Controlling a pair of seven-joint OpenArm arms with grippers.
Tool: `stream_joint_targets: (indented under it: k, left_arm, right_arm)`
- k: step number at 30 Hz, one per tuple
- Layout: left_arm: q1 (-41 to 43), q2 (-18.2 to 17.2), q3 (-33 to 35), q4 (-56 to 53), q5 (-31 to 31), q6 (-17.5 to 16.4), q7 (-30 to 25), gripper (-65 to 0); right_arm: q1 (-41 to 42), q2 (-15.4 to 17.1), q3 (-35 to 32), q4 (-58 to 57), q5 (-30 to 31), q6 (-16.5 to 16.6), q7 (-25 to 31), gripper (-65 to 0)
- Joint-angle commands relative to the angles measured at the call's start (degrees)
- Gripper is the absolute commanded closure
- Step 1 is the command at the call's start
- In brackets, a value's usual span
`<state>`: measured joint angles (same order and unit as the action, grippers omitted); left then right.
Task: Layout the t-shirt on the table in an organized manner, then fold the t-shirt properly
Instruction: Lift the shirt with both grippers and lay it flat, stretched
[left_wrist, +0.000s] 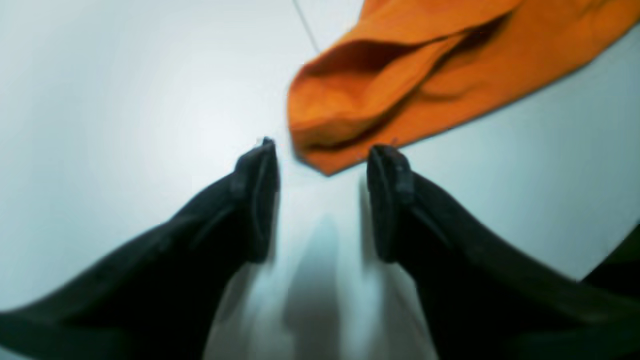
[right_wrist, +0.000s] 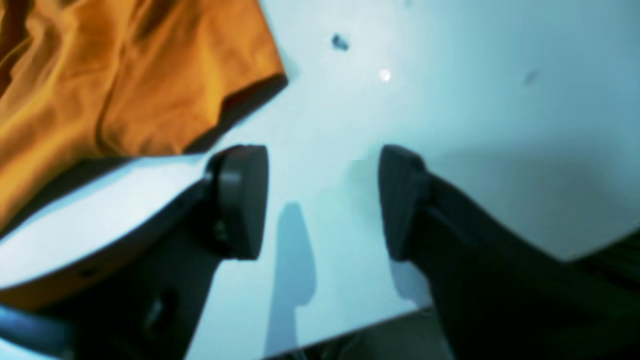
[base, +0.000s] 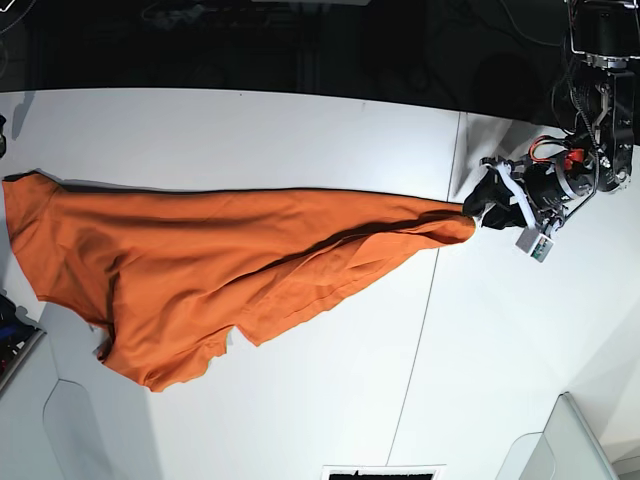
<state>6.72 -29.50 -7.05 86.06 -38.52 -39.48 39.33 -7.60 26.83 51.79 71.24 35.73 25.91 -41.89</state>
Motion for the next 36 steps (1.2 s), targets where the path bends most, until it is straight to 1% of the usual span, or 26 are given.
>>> stream_joint_targets:
  k: [1,4,8,10,12,14,15,16,17,18,19,20,21,22,23,24,26,29,32,36]
  left_arm:
    - [-0.70,-0.83,0.66,0.74,0.87,-0.28,-1.99,-34.9]
    - [-1.03,-0.81,4.66,0.74,5.44,2.23,-5.33,-34.9]
    - [-1.49,-0.70,11.30,0.74,10.73,7.48,-9.75,-34.9]
    - [-1.88,-0.17,13.68,0.74,13.22,9.64,-10.78,-34.9]
    - [-2.47,0.85,14.86,0.74,15.34,11.80,-11.13,-34.8]
    - [-3.43,2.21,15.02,0.74,17.05,13.35,-11.15,-32.8]
    - [-3.98,2.73,15.02,0.74,17.38,13.66,-11.15,-29.1]
    - [-4.50,3.13,15.02,0.74,17.42,14.01,-11.15,-23.4]
    - [-4.90,3.43,15.02,0.74,17.35,14.01,-11.04,-16.4]
    - [-5.35,3.85,15.02,0.74,17.40,13.97,-11.02,-9.4]
    - [-5.77,4.02,15.02,0.74,17.40,13.97,-10.78,-2.7]
    - [-6.16,4.09,15.02,0.74,17.40,13.97,-10.56,0.0]
    - [-6.73,4.04,15.02,0.74,17.35,13.97,-10.03,0.0]
    - [-7.45,4.02,14.99,0.74,17.35,13.99,-9.05,0.0]
    - [-8.28,3.78,14.91,0.76,16.90,13.99,-7.78,0.0]
    - [-9.18,3.39,14.82,0.79,15.85,13.99,-6.58,0.0]
    - [-10.97,1.46,14.29,1.05,11.93,13.99,-4.94,0.0]
    - [-11.80,-2.49,11.15,2.93,5.64,13.92,-3.54,0.0]
    - [-11.80,-6.01,6.73,6.62,4.83,12.83,-1.77,0.0]
    - [-11.80,-10.67,2.10,14.38,4.83,12.96,-1.62,0.0]
  right_arm:
    - [0.63,1.60,-0.55,-0.07,0.70,0.28,1.68,-35.5]
    - [1.70,1.57,-3.80,-1.25,0.72,0.28,2.25,-35.5]
    - [3.54,1.57,-8.59,-1.29,0.72,0.24,2.23,-35.5]
    - [4.50,1.55,-10.54,-1.29,0.72,0.22,2.34,-35.5]
    - [5.68,1.40,-12.09,-1.29,0.68,-0.87,2.47,-35.4]
    - [7.15,0.63,-12.74,-1.31,0.44,-1.57,2.43,-35.4]
    - [7.82,0.04,-12.85,-1.31,0.26,-1.64,2.45,-35.0]
    - [8.39,-0.46,-12.87,-1.31,0.07,-1.64,2.43,-32.3]
    - [8.92,-1.01,-12.90,-1.31,-0.28,-1.51,2.38,-27.9]
    - [9.27,-1.31,-12.92,-1.31,-0.92,-1.44,2.40,-22.1]
    - [9.75,-1.51,-12.92,-1.31,-1.29,-0.92,2.43,-14.6]
    - [10.08,-1.62,-12.90,-1.29,-1.60,-0.44,2.47,-6.2]
    - [10.73,-1.62,-12.90,-1.29,-1.68,0.02,2.47,0.0]
    - [11.37,-1.57,-12.85,-1.27,-1.70,0.07,2.49,0.0]
    - [12.26,-1.51,-12.70,-1.20,-1.66,0.85,2.47,0.0]
    - [13.14,-1.29,-12.46,-0.94,-1.42,2.16,2.47,0.0]
    - [14.73,-0.87,-11.63,0.31,-0.33,4.57,2.38,0.0]
    - [15.19,-0.15,-9.70,5.01,1.79,4.55,1.49,0.0]
    - [15.19,0.15,-7.78,10.45,2.45,4.55,-1.11,0.0]
    - [15.17,0.15,-7.15,14.49,2.45,4.55,-1.55,0.0]
